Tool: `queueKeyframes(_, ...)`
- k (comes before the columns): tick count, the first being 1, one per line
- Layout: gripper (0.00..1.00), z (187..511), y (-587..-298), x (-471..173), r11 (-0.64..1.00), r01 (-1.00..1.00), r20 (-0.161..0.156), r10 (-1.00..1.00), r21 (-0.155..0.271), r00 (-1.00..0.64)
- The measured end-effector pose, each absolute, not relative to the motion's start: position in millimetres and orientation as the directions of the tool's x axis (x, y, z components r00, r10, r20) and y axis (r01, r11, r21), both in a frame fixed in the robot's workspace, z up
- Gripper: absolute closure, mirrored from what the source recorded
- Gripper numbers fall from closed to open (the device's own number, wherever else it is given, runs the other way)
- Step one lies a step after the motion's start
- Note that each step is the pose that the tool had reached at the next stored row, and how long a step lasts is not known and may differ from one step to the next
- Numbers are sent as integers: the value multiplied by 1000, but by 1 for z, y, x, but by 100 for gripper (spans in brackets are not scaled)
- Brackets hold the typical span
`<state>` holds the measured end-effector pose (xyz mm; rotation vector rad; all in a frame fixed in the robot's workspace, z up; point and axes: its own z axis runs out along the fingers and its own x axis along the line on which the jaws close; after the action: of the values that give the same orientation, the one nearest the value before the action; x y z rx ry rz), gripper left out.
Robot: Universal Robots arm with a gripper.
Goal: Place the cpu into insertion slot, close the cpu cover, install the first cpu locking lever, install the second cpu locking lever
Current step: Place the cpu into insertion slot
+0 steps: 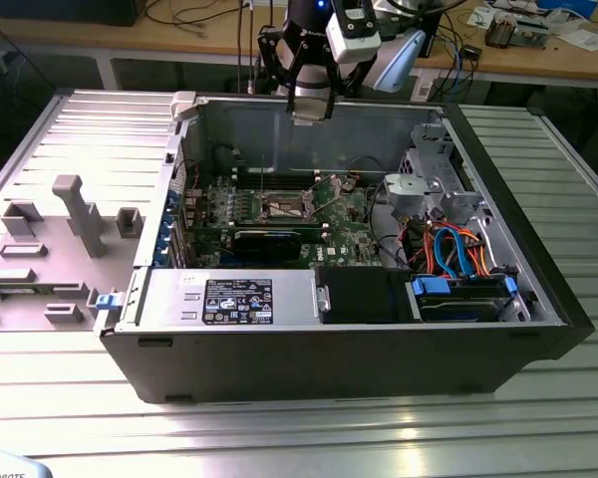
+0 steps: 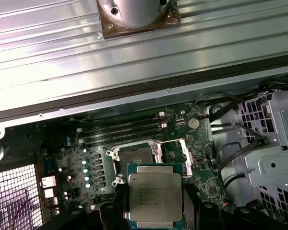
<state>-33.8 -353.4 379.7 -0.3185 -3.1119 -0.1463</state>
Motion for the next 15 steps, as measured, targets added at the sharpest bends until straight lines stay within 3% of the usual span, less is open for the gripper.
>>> queueKeyframes(15, 46, 379, -353, -34, 952, 293, 20, 292, 93, -956)
